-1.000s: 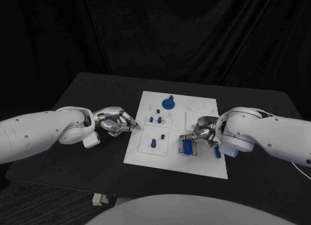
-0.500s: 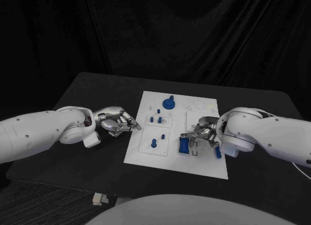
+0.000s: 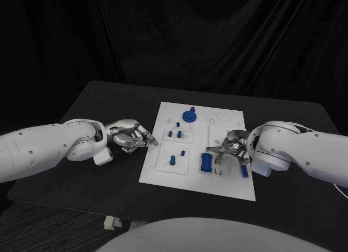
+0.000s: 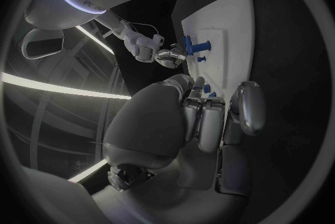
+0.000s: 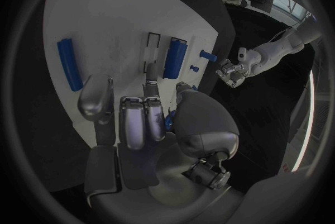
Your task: Assemble the parts on the task board
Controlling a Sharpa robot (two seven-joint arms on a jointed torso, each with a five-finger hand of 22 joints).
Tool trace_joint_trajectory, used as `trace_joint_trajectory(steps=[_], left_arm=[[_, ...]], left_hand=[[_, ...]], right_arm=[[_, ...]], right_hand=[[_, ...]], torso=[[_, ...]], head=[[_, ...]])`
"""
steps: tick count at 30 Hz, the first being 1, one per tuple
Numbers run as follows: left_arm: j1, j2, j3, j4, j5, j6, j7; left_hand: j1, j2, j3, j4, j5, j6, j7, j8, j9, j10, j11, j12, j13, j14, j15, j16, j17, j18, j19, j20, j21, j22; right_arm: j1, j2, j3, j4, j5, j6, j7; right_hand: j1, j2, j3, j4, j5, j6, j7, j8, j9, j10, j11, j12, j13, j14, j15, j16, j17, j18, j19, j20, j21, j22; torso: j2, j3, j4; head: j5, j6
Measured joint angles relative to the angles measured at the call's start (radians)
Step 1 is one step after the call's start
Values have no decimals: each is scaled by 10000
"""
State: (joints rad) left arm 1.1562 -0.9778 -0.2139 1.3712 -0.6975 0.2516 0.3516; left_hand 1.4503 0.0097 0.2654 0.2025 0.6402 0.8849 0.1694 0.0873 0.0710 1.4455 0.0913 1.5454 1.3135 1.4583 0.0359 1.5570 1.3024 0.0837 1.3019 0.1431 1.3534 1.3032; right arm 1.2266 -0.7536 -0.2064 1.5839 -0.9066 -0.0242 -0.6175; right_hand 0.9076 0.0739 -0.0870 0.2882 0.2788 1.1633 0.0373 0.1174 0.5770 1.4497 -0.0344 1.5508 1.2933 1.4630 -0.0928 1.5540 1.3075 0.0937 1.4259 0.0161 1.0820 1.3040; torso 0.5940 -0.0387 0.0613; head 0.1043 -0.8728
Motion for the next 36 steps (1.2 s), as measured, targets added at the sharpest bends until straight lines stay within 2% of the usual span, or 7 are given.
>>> trace_joint_trajectory(steps=[6, 10, 16, 18, 29, 33, 36], left_arm=[[-1, -25, 0, 10, 0, 0, -1], [-1, -34, -1, 18, 0, 0, 2], [-1, -78, -2, 41, 0, -4, 5], [-1, -82, -2, 41, 0, -4, 5], [-1, -48, -2, 43, 0, -5, -1], [-1, -60, -2, 55, 0, -5, -3], [-1, -65, -2, 56, 0, -5, -5]], left_hand=[[0, 0, 0, 0, 0, 0, 0, 0, 0, 0, 0, 1, 0, 0, 0, 0, 0, 0, 0, 0, 0, 0], [0, 0, 0, 0, 0, 0, -1, 0, 0, 0, 0, 1, 0, 0, 0, 0, 0, -1, 0, 0, 0, 0], [0, 0, 0, 0, 0, 0, 0, 0, 0, 0, 0, 1, 0, 0, 0, 0, 0, -1, 0, 0, 0, 0], [0, 0, 0, 0, 0, 0, 0, 0, 0, 0, 0, 1, 0, 0, 0, 0, 0, 0, 0, 0, 0, 0], [0, 0, 0, 0, 0, 50, -49, 0, 0, 0, 0, 1, 0, 0, 0, 0, 0, 0, 0, 0, 0, 0], [0, 0, 0, 0, 0, 50, -49, 0, 0, 0, 0, 1, 0, 0, 0, 0, 0, -1, 0, 0, 0, 0], [0, 0, 0, 0, 0, 50, -49, 0, 0, 0, 0, 1, 0, 0, 0, 0, 0, 0, 0, 0, 0, 0]], right_arm=[[38, -507, -4, 598, -1, -324, 144], [114, -890, 0, 1070, -56, -745, 416], [269, -1520, 0, 1432, -603, -993, 569], [320, -1687, 1, 1430, -972, -923, 544], [370, -1892, -3, 1081, -3001, -97, 333], [372, -1886, -3, 950, -3561, 176, 264], [372, -1870, -3, 905, -3802, 311, 233]], right_hand=[[7, -3, -110, -110, 347, 85, -85, 0, 1, 31, -30, 0, 0, -40, -46, 0, 0, -1, 54, -17, 11, 0], [886, -250, -288, -291, 750, 81, -84, 0, 1, 31, -30, 0, 0, -40, -46, 0, 0, -2, 152, -64, 417, 0], [1399, -397, -289, -293, 777, -271, 103, -6, -10, 87, 30, 0, 0, 2, 0, 0, 0, -2, 287, -1, 681, 0], [1637, -417, -262, -570, 1195, -435, 110, -16, -35, 104, 46, 0, 0, 2, 1, 0, 0, -2, 291, 5, 681, 0], [2241, -422, -151, -678, 1203, -124, -82, 58, -67, 100, 40, 0, 0, 1, -2, 0, 0, -1, 300, 17, 679, 0], [2322, -500, -27, -802, 1707, -26, -139, 116, -66, 101, 36, 0, 0, -47, -58, 0, 0, -1, 300, 15, 679, 0], [2323, -500, -29, -804, 1703, 55, -156, 287, -61, 175, -128, 0, 0, -16, -94, 0, 0, -1, 227, -57, 679, 0]], torso=[[0, 0, -4], [0, 0, -7], [-5, 0, -9], [-6, 0, -10], [-12, 0, -4], [-13, 0, -8], [-12, 0, -10]], head=[[19, 0], [4, 0], [17, 0], [5, 0], [-46, 0], [0, 0], [3, 0]])
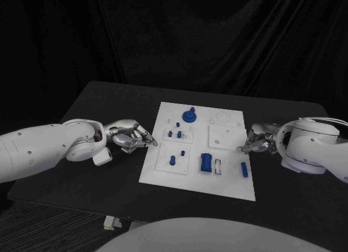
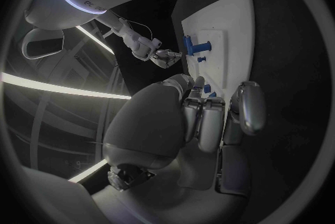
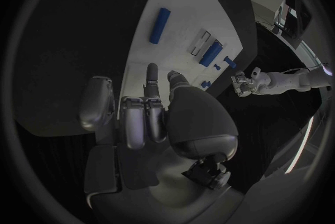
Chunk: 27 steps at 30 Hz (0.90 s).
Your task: Assemble the parts on the task board
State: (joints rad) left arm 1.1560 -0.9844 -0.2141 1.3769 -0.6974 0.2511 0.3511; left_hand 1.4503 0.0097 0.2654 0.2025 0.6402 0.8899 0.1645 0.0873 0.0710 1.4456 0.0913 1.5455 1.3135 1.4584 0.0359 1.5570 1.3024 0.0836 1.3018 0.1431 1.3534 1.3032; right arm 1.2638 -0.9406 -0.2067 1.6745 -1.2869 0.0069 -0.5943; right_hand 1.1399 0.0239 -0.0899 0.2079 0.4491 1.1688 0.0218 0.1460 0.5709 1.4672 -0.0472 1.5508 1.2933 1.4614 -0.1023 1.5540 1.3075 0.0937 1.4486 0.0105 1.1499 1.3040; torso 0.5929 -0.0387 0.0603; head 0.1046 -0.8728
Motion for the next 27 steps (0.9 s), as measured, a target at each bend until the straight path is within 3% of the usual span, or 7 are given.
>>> trace_joint_trajectory(steps=[7, 11, 13, 14, 16, 19, 27], left_arm=[[0, -2, 0, 0, 0, 0, -2], [0, -3, 0, 0, 0, 0, -3], [0, -3, 0, 0, 0, 0, -4], [0, -2, 0, -2, 0, 0, -5], [0, 3, 0, -7, 0, 1, -6], [0, 16, 0, -14, 0, 2, -11], [0, 50, 0, -27, 0, 8, -21]], left_hand=[[0, 0, 0, 0, 0, 0, 0, 0, 0, 0, 0, 0, 0, 0, 0, 0, 0, 0, 0, 0, 0, 0], [0, 0, 0, 0, 0, 0, 0, 0, 0, 0, 0, 0, 0, 0, 0, 0, 0, 0, 0, 0, 0, 0], [0, 0, 0, 0, 0, 0, 0, 0, 0, 0, 0, 0, 0, 0, 0, 0, 0, 0, 0, 0, 0, 0], [0, 0, 0, 0, 0, 0, 0, 0, 0, 0, 0, 0, 0, 0, 0, 0, 0, 0, 0, 0, 0, 0], [0, 0, 0, 0, 0, 0, 0, 0, 0, 0, 0, 0, 0, 0, 0, 0, 0, 0, 0, 0, 0, 0], [0, 0, 0, 0, 0, 0, 0, 0, 0, 0, 0, 0, 0, 0, 0, 0, 0, 0, 0, 0, 0, 0], [0, 0, 0, 0, 0, 0, 0, 0, 0, 0, 0, 0, 0, 0, 0, 0, 0, 0, 0, 0, 0, 0]], right_arm=[[0, 51, 0, -70, -385, 310, -59], [-3, 78, 0, -92, -575, 507, -89], [-7, 87, 0, -101, -672, 619, -105], [-13, 89, 0, -105, -742, 705, -117], [-24, 91, 0, -107, -846, 830, -135], [-56, 93, 0, -111, -1019, 1031, -164], [-185, 171, 0, -156, -1330, 1512, -229]], right_hand=[[-2, 0, -29, 35, -295, 113, -108, 178, 12, -7, -9, 0, 0, -56, -62, 0, 0, 0, 6, -3, 0, 0], [-12, 2, -521, 529, -956, 362, -151, 266, 14, -7, -11, 0, 0, -24, -96, 0, 0, -1, 72, -73, 0, 0], [-250, 236, -521, 533, -1237, 479, -194, 323, 14, -17, -21, 0, 0, -24, -97, 0, 0, 0, 72, -74, 0, 0], [-515, 154, -565, 784, -1424, 551, -189, 323, 13, -110, -115, 0, 0, -23, -98, 0, 0, 0, 72, -74, 0, 0], [-836, 194, -565, 789, -1957, 784, -261, 449, 13, -109, -121, 0, 0, 66, -188, 0, 0, 0, -27, -171, 0, 0], [-1033, 364, -566, 789, -2340, 1194, -352, 498, 12, -27, -210, 0, 0, 63, -187, 0, 0, -1, 19, -231, 2, 0], [-1046, 379, -703, 651, -2402, 1267, -373, 497, -6, -27, -211, 0, 0, -23, -274, 0, 0, -1, 94, -267, 126, 0]], torso=[[12, 0, 4], [12, -1, 9], [13, -1, 11], [12, -1, 11], [12, -2, 12], [12, -3, 14], [12, -3, 6]], head=[[-8, 0], [-38, 0], [-45, 0], [-47, 0], [-64, 0], [-89, 0], [-102, 0]])
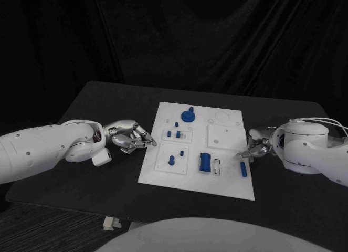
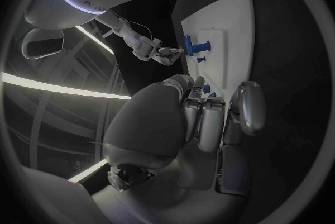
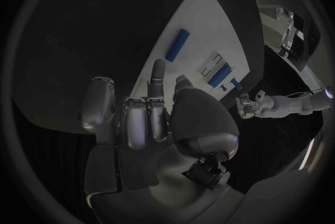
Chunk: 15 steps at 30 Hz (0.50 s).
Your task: Assemble the parts on the task board
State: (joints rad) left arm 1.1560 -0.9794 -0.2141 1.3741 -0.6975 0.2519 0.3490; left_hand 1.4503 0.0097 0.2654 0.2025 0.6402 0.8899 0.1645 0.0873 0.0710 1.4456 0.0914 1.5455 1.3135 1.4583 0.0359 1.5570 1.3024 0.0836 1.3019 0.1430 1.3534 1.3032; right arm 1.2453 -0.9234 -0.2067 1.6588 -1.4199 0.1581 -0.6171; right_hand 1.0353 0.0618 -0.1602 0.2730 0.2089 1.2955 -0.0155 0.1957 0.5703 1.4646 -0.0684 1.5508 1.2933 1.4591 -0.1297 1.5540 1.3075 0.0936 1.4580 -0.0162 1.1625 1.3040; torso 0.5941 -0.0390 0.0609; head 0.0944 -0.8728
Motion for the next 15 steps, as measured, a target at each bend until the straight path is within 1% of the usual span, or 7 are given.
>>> trace_joint_trajectory(steps=[2, 5, 6, 7, 9, 11, 15], left_arm=[[0, 2, 0, 0, 0, 1, -1], [0, 3, 0, -1, 0, 3, -4], [0, 3, 0, -1, 0, 4, -5], [0, 3, 0, -1, 0, 4, -6], [0, 3, 0, -1, 0, 5, -8], [0, 3, 0, -1, 0, 6, -9], [0, 17, 0, -1, 0, 7, -10]], left_hand=[[0, 0, 0, 0, 0, 0, 0, 0, 0, 0, 0, 0, 0, 0, 0, 0, 0, 0, 0, 0, 0, 0], [0, 0, 0, 0, 0, 0, 0, 0, 0, 0, 0, 0, 0, 0, 0, 0, 0, -1, 0, 0, 0, 0], [0, 0, 0, 0, 0, 0, 0, 0, 0, 0, 0, 0, 0, 0, 0, 0, 0, -1, 0, 0, 0, 0], [0, 0, 0, 0, 0, 0, 0, 0, 0, 0, 0, 0, 0, 0, 0, 0, 0, 0, 0, 0, 0, 0], [0, 0, 0, 0, 0, 0, 0, 0, 0, 0, 0, 1, 0, 0, 0, 0, 0, -1, 0, 0, 0, 0], [0, 0, 0, 0, 0, 0, 0, 0, 0, 0, 0, 2, 0, 0, 0, 0, 0, 0, 0, 0, 0, 0], [0, 0, 0, 0, 0, 0, 0, 0, 0, 0, 0, 3, 0, 0, 0, 0, 0, 0, 0, 0, 0, 0]], right_arm=[[-21, 14, 0, -10, -27, 56, -7], [-58, 37, -2, -27, -81, 169, -21], [-67, 43, -3, -32, -98, 204, -25], [-73, 46, -3, -33, -110, 225, -28], [-92, 56, -3, -35, -133, 269, -34], [-110, 66, -2, -36, -150, 297, -37], [-158, 98, -2, -36, -176, 331, -44]], right_hand=[[3, -1, -1, -4, 28, -3, 2, -3, -45, 0, 0, 0, 0, 0, 0, 0, 0, 0, 1, 1, 0, 0], [4, 0, -123, -125, 458, -4, 3, -14, -192, 0, 0, 0, 0, 0, 0, 0, 0, -1, 1, 1, 0, 0], [24, -15, -123, -128, 699, -105, 100, -121, -285, 0, 1, 0, 0, 1, 3, 0, 0, 0, 2, 2, 0, -1], [203, -191, -123, -128, 927, -129, 123, -159, -344, 0, 1, 0, 0, 26, 28, 0, 0, -1, 2, 3, 0, 0], [320, -81, -124, -129, 1051, -129, 123, -238, -384, 0, 2, 0, 0, 24, 28, 0, 0, -1, 16, 17, 0, 0], [395, -151, -122, -344, 1362, -175, 168, -363, -498, 1, 3, 0, 0, 24, 30, 0, 0, -1, 19, 21, 0, 0], [417, -172, -122, -344, 1467, -200, 190, -479, -606, 2, 6, 0, 0, 23, 32, 0, 0, 0, 19, 22, 0, 0]], torso=[[0, 0, -2], [-1, 0, -6], [-1, 0, -7], [0, 1, -7], [1, 1, -7], [2, 1, -6], [3, 0, -2]], head=[[6, 0], [12, 0], [21, 0], [26, 0], [39, 0], [44, 0], [29, 0]])
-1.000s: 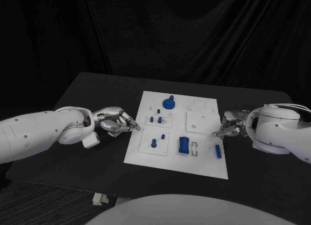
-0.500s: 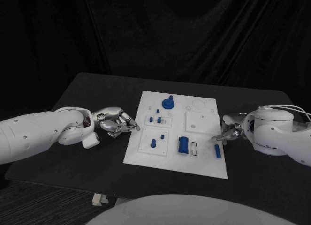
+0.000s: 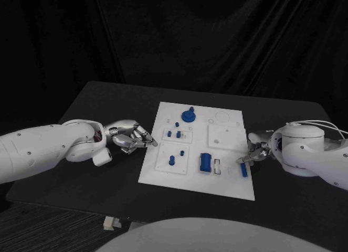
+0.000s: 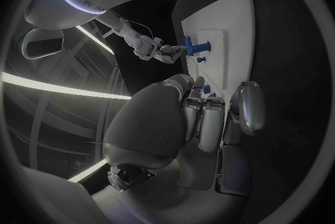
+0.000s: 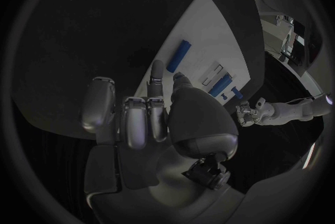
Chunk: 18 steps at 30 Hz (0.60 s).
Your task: Assemble the parts on the task board
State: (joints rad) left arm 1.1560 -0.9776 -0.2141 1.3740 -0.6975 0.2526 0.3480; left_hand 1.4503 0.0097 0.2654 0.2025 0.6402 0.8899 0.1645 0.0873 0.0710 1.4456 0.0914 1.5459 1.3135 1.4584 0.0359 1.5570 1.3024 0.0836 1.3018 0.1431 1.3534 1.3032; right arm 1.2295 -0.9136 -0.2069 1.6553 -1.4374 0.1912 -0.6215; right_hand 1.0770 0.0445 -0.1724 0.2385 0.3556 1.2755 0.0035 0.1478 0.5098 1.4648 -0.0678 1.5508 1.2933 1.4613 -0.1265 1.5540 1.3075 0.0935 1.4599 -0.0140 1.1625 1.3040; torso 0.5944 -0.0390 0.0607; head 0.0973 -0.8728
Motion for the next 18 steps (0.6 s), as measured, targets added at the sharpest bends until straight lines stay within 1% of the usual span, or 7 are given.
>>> trace_joint_trajectory(steps=[3, 8, 9, 11, 14, 16, 18], left_arm=[[0, 13, 0, 0, 0, 2, 0], [-1, 13, 0, 0, 0, 3, 0], [-1, 11, 0, 0, 0, 3, 0], [-1, 8, 0, 1, 0, 3, 0], [-2, 9, 0, 3, 0, 3, 0], [-2, 12, 0, 3, 0, 3, 0], [-2, 21, 0, 3, 0, 3, -1]], left_hand=[[0, 0, 0, 0, 0, 0, 0, 0, 0, 0, 0, 0, 0, 0, 0, 0, 0, 1, 0, 0, 0, 0], [0, 0, 0, 0, 0, 0, 0, 0, 0, 0, 0, 1, 0, 0, 0, 0, 0, 0, 0, 0, 0, 0], [0, 0, 0, 0, 0, 0, 0, 0, 0, 0, 0, 1, 0, 0, 0, 0, 0, 0, 0, 0, 0, 0], [0, 0, 0, 0, 0, 0, 0, 0, 0, 0, 0, 1, 0, 0, 0, 0, 0, 0, 0, 0, 0, 0], [0, 0, 0, 0, 0, 0, 0, 0, 0, 0, 0, 1, 0, 0, 0, 0, 0, 1, 0, 0, 0, 0], [0, 0, 0, 0, 0, 0, 0, 0, -1, 0, 0, 1, 0, 0, 0, 0, 0, 0, 0, 0, 0, 0], [0, 0, 0, 0, 0, 0, 0, 0, 0, 0, 0, 1, 0, 0, 0, 0, 0, 0, 0, 0, 0, 0]], right_arm=[[-36, 29, 0, 0, -10, 4, -3], [-106, 92, 1, -35, -16, -3, -6], [-123, 103, 1, -43, -16, -10, -7], [-167, 126, 1, -56, -17, -34, -8], [-221, 155, 6, -69, -18, -85, -10], [-249, 167, 17, -77, -18, -129, -10], [-272, 179, 29, -80, -15, -186, -10]], right_hand=[[37, -35, 0, -1, 8, -164, 55, -133, -109, 1, 2, 0, 0, 73, 72, 0, 0, 0, -2, 1, 0, 0], [174, 88, 153, -155, 435, -220, 109, -232, -267, 4, 6, 0, 0, 71, 72, 0, 0, 0, -2, 3, -3, 0], [317, -53, 152, -154, 436, -220, 109, -233, -276, 4, 6, 0, 0, 72, 73, 0, 0, 2, 41, 43, -4, 0], [326, -61, 152, -155, 641, -220, 109, -318, -287, 55, 57, 0, 0, 103, 105, 0, 0, 1, -5, 137, -9, 0], [497, 109, 43, -265, 666, -221, 110, -318, -284, 55, 57, 0, 0, 53, 158, 0, 0, 2, -6, 138, -10, 0], [605, 5, 152, -372, 666, -222, 111, -318, -286, 55, 57, 0, 0, 53, 158, 0, 0, 2, -8, 139, -52, 0], [679, 79, 152, -374, 666, -223, 111, -318, -287, 55, 57, 0, 0, 53, 158, 0, 0, 2, -9, 139, -105, 0]], torso=[[0, 1, 2], [-3, 2, 5], [-4, 2, 5], [-4, 2, 5], [-4, 2, 5], [-4, 2, 5], [-4, 2, 5]], head=[[-12, 0], [-24, 0], [-24, 0], [-12, 0], [-12, 0], [-20, 0], [-21, 0]])
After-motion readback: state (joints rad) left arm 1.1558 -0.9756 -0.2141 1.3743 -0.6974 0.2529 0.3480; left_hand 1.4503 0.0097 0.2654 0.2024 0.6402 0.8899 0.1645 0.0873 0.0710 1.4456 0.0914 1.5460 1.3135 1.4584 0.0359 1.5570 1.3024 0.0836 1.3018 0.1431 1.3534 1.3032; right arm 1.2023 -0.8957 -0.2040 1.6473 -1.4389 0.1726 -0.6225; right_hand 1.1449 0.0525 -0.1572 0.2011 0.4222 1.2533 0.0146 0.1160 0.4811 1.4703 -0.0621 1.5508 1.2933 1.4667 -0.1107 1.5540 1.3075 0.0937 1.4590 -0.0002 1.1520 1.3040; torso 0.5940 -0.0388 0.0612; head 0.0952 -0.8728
